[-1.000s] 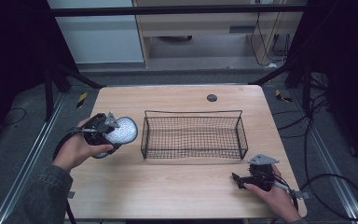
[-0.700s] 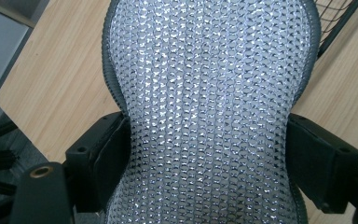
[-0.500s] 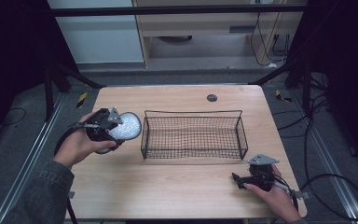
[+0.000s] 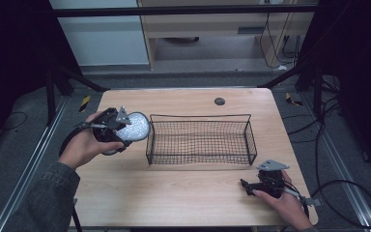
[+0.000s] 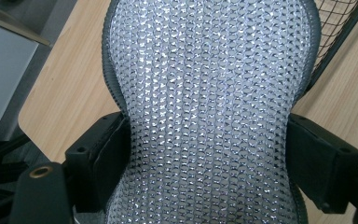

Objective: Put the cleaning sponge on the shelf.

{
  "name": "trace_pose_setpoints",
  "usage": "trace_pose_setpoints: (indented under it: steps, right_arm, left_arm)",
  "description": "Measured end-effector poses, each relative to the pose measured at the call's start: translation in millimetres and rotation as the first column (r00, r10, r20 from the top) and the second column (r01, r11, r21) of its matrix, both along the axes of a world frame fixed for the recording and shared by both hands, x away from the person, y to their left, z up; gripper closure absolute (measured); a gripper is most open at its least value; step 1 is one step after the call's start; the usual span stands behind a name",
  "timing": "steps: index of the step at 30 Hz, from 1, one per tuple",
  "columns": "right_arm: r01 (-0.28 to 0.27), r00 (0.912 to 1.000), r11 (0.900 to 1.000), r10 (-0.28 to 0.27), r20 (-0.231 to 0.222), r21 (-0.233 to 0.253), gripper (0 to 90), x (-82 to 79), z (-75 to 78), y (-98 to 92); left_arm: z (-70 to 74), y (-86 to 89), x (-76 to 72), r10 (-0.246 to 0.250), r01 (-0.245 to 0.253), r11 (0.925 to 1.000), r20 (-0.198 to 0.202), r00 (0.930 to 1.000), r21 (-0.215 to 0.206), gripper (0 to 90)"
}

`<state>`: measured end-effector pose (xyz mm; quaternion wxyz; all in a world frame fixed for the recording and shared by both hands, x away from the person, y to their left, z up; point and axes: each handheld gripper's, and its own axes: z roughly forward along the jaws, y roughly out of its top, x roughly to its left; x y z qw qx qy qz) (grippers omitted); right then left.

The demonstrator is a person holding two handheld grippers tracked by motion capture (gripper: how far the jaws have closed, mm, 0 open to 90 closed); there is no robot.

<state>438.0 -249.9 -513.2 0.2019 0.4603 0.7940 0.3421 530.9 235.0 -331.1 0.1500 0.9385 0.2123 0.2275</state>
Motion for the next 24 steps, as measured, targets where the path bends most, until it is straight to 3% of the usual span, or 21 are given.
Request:
trace_pose_setpoints:
  steps: [4,14,24]
  right_arm:
    - [-0.003,1.0000,1.000,0.003,-0.001,0.000,4.1,0.1,0.0,-0.2]
    - [-0.004,1.0000,1.000,0.004,0.000,-0.001,4.1,0.1,0.0,-0.4]
    - [-0.003,1.0000,1.000,0.003,0.000,-0.003,4.1,0.2,-0.1,-0.3]
  left_arm:
    - [3.1,-2.8,0.0,-0.008,0.008,0.9999,0.019,0.9998,-0.007,17.8]
    - [6.7,-15.8,1.7,-0.035,0.035,0.9994,0.018,0.9992,0.000,17.7]
    - [9.9,-40.3,2.9,-0.080,0.079,0.9967,0.034,0.9962,0.016,17.6]
